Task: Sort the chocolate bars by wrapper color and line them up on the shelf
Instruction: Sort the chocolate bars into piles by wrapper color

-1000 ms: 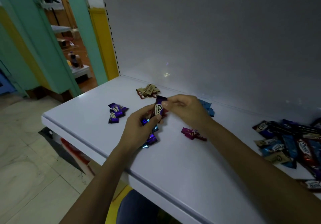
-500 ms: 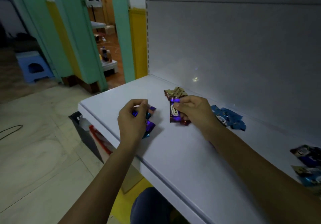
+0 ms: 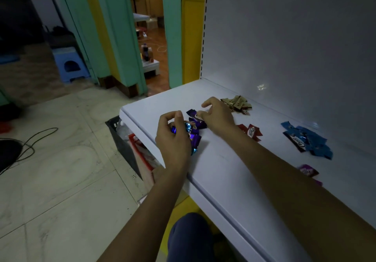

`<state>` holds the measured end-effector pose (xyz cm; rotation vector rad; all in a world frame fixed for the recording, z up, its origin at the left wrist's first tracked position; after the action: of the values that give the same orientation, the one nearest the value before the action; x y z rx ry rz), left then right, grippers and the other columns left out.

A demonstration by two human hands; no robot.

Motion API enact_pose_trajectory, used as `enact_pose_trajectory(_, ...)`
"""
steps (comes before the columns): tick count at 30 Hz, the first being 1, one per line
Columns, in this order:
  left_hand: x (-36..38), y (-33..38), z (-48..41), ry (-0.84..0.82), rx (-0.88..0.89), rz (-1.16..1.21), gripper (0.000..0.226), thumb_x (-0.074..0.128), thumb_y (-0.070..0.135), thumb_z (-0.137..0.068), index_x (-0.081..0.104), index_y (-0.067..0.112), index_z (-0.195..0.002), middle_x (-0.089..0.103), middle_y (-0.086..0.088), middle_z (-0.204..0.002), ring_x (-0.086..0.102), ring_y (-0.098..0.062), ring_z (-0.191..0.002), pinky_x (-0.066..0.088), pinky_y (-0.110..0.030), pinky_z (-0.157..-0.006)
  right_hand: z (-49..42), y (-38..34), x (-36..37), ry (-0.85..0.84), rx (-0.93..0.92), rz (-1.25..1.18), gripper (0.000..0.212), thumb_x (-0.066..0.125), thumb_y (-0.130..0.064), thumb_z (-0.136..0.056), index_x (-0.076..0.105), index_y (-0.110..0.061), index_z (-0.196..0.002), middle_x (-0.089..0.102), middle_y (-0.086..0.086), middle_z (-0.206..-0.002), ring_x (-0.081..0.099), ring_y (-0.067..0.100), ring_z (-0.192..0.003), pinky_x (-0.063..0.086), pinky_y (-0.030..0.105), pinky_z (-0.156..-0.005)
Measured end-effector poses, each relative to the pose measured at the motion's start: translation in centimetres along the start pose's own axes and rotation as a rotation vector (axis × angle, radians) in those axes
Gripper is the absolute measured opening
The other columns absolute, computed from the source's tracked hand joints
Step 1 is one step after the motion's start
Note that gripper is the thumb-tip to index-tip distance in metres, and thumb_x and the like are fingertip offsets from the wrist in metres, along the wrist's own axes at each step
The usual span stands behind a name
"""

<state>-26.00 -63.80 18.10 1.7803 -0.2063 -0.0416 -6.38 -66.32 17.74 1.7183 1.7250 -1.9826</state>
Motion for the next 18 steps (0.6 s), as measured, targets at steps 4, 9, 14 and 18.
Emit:
enact_pose_trajectory(4, 0.3, 0.0, 0.0, -0.027, -0.002, -0.057, 0.012, 0.046, 0.034, -0.099, 0.056, 0.026, -0.097, 0.057, 0.022, -0.083, 0.055, 0.019, -0.073, 0.04, 0.0, -0.059, 0.1, -1.3, -0.7, 0.033, -0.064, 0.091, 0.008, 0.06, -0.018, -0.09, 0.067, -0.019, -0.085, 0.065, 0.008, -0.099, 0.059, 0.019, -0.082, 0.047, 0.029, -0.066)
enact_pose_trajectory(9, 0.4, 0.3, -0.1, -0.08, -0.011, -0.059, 0.014, 0.049, 0.029, -0.099, 0.06, 0.026, -0.091, 0.065, 0.013, -0.086, 0.062, 0.006, -0.078, 0.05, -0.02, -0.072, 5.5, -4.2, -2.8, -0.028, -0.071, -0.326, 0.036, 0.042, -0.036, -0.099, 0.065, -0.01, -0.105, 0.066, 0.002, -0.088, 0.062, 0.016, -0.082, 0.045, 0.024, -0.07)
enact_pose_trajectory(14, 4.2, -0.7, 2.8, -0.236, -0.538, 0.326, 0.021, 0.048, 0.031, -0.1, 0.062, 0.018, -0.09, 0.067, -0.004, -0.089, 0.064, -0.016, -0.08, 0.054, -0.03, -0.071, 12.7, -5.1, -4.5, -0.163, -0.214, -0.456, 0.046, 0.047, -0.039, -0.092, 0.05, -0.02, -0.133, 0.055, -0.016, -0.119, 0.051, -0.011, -0.106, 0.042, 0.004, -0.086)
enact_pose_trajectory(18, 10.5, 0.1, 9.5, -0.423, -0.917, 0.603, 0.024, 0.048, 0.027, -0.1, 0.061, 0.007, -0.101, 0.067, -0.01, -0.091, 0.063, -0.019, -0.081, 0.052, -0.032, -0.072, 13.9, -1.8, -9.8, 0.174, -0.25, -0.384, 0.029, 0.048, -0.018, -0.097, 0.06, -0.007, -0.121, 0.057, 0.001, -0.114, 0.053, -0.011, -0.1, 0.039, 0.001, -0.084)
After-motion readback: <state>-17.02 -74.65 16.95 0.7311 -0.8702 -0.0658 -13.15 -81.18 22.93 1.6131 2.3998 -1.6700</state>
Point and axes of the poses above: each hand's wrist, its own z-axis away from the middle knuckle, its own x-axis out of the palm, y = z × x, the point moved 10 cm from there along -z, towards the middle knuckle
